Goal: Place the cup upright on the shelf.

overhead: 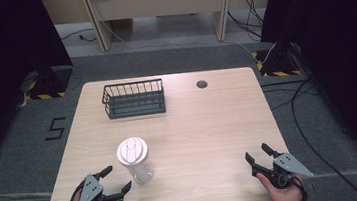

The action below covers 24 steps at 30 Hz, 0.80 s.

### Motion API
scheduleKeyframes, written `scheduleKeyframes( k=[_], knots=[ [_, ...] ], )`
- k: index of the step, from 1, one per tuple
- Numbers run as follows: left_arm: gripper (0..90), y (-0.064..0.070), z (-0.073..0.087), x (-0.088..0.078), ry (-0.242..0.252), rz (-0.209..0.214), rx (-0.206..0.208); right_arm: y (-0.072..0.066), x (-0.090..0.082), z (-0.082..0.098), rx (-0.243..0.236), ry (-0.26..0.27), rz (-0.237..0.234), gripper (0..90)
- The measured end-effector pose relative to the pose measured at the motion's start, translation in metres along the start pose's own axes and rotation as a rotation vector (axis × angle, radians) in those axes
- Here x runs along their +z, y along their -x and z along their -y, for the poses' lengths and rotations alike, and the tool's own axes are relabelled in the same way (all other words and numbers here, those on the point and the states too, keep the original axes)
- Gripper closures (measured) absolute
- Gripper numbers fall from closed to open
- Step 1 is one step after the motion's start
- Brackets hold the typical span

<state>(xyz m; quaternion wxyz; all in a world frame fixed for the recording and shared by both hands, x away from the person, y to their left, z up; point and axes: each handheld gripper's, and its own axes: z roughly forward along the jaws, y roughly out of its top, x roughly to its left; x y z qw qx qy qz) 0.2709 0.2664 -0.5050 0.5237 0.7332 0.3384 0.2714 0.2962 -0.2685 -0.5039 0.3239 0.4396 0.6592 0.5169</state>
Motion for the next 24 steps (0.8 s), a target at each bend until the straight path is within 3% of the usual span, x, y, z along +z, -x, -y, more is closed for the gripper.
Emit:
scheduleKeyframes(
  k=[10, 19, 24],
  knots=[
    [14.1, 0.009, -0.004, 0.013, -0.002, 0.01, -0.002, -0.002, 0.0, 0.002, 0.01, -0.018, 0.0, 25.2],
    [14.2, 0.007, -0.003, 0.026, -0.017, -0.004, -0.049, -0.001, 0.001, 0.004, 0.013, -0.023, 0.003, 25.5],
    [13.8, 0.008, -0.004, 0.032, -0.025, 0.002, -0.04, -0.001, 0.001, 0.004, 0.006, -0.03, 0.005, 25.5]
  ],
)
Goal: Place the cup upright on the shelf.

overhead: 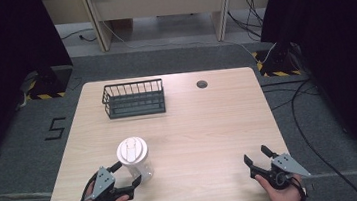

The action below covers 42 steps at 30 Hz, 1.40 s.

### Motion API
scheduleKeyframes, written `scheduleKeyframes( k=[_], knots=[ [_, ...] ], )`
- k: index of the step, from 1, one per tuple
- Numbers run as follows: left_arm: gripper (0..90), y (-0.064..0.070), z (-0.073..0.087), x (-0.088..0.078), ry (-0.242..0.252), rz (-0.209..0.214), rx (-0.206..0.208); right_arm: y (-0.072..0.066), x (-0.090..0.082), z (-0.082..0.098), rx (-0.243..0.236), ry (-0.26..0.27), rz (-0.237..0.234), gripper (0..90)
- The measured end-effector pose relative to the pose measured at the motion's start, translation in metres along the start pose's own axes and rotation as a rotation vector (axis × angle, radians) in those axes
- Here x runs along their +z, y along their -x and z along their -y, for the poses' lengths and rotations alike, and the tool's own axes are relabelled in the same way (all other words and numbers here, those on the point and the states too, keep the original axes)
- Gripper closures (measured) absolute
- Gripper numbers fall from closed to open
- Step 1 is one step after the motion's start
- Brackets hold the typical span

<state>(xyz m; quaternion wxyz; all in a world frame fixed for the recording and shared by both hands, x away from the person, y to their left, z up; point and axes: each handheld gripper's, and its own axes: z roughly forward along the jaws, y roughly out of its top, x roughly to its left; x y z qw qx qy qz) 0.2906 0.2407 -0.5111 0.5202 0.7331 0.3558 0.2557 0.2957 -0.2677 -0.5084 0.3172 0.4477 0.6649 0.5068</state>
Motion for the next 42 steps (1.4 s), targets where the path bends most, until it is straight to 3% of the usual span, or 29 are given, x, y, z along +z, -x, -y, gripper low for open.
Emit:
scheduleKeyframes(
  k=[17, 20, 32, 42],
  knots=[
    [15.2, 0.006, -0.007, 0.022, 0.021, 0.025, -0.011, -0.001, 0.001, 0.002, 0.012, -0.024, 0.001, 25.5],
    [16.6, 0.004, -0.005, 0.023, 0.04, 0.036, -0.036, 0.0, 0.002, 0.002, 0.008, -0.031, 0.001, 25.6],
    [15.5, -0.001, -0.007, 0.033, 0.066, 0.068, -0.072, 0.001, 0.003, 0.003, 0.013, -0.046, 0.007, 25.9],
    [17.4, -0.003, -0.008, 0.036, 0.064, 0.073, -0.035, 0.0, 0.003, 0.003, 0.007, -0.049, 0.003, 26.1]
  ],
)
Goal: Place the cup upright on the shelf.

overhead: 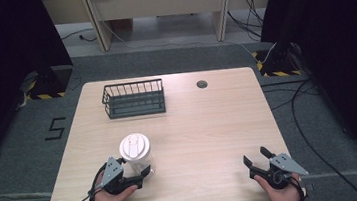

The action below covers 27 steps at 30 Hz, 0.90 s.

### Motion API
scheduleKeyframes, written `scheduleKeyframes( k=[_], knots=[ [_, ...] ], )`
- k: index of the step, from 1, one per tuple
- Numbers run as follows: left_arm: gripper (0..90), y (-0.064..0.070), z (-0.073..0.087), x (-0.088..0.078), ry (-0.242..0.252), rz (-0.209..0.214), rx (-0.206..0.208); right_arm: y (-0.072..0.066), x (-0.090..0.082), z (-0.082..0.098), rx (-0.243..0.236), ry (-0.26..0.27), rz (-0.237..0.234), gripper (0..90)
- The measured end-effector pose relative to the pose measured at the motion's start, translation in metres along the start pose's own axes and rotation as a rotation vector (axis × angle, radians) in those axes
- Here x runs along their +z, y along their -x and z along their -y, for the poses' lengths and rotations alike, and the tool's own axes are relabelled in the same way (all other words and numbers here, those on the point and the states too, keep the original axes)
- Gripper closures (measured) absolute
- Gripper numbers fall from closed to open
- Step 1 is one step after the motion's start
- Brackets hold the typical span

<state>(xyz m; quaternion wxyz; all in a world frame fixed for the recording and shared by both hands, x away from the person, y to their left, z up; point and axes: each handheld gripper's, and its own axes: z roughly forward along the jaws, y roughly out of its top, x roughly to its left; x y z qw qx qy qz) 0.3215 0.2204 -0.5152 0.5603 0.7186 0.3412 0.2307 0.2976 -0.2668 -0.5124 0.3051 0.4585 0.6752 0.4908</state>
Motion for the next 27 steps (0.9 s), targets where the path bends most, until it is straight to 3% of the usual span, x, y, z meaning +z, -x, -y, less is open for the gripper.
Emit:
scheduleKeyframes(
  k=[9, 22, 27],
  knots=[
    [17.7, 0.0, 0.0, -0.001, 0.011, 0.014, -0.009, 0.0, 0.0, 0.0, -0.008, 0.0, 0.0, 26.2],
    [17.7, -0.004, -0.01, -0.007, 0.036, -0.015, 0.025, 0.0, 0.0, 0.0, -0.008, 0.001, 0.003, 26.3],
    [17.7, -0.008, -0.013, -0.009, 0.044, -0.025, 0.016, 0.0, 0.0, 0.0, 0.001, 0.002, 0.001, 26.3]
  ],
)
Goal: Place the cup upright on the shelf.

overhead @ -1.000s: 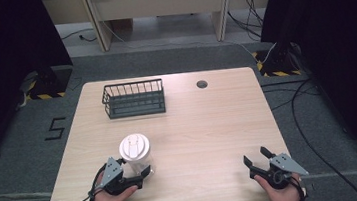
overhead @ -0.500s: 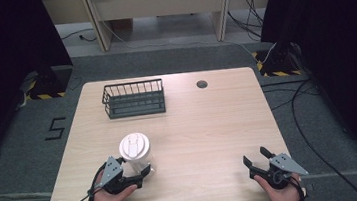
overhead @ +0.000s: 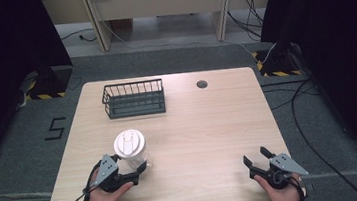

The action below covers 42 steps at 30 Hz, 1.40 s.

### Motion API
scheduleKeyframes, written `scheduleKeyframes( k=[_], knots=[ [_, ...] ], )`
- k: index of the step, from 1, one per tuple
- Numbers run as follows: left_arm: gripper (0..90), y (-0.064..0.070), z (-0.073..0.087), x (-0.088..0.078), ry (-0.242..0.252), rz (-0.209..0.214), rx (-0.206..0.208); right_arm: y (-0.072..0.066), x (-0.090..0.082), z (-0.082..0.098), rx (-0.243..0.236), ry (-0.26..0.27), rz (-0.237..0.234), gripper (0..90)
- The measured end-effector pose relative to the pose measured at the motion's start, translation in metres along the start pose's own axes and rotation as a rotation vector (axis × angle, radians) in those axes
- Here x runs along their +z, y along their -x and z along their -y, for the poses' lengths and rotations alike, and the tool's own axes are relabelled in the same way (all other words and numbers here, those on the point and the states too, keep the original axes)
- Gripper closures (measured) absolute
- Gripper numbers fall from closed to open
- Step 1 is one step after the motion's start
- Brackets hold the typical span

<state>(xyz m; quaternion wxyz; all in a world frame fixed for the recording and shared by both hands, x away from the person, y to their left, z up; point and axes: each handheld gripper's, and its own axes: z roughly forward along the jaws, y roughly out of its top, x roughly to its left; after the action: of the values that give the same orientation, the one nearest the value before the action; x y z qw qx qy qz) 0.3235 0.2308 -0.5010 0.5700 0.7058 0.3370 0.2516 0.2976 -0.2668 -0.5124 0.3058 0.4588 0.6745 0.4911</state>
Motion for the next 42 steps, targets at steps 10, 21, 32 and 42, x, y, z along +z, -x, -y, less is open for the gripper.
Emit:
scheduleKeyframes(
  k=[10, 21, 32, 42],
  knots=[
    [17.7, -0.012, -0.009, 0.0, 0.017, -0.03, 0.001, 0.0, 0.0, 0.0, -0.007, 0.002, 0.003, 26.3],
    [17.7, -0.02, -0.017, 0.003, 0.032, -0.046, -0.006, 0.0, 0.0, 0.0, -0.007, 0.001, 0.002, 26.3],
    [17.7, -0.029, -0.026, 0.009, 0.046, -0.065, -0.008, 0.0, 0.0, 0.0, -0.007, 0.003, 0.003, 26.3],
    [17.7, -0.037, -0.035, 0.014, 0.05, -0.08, -0.003, 0.0, 0.0, 0.0, -0.007, 0.004, 0.003, 26.3]
  ],
)
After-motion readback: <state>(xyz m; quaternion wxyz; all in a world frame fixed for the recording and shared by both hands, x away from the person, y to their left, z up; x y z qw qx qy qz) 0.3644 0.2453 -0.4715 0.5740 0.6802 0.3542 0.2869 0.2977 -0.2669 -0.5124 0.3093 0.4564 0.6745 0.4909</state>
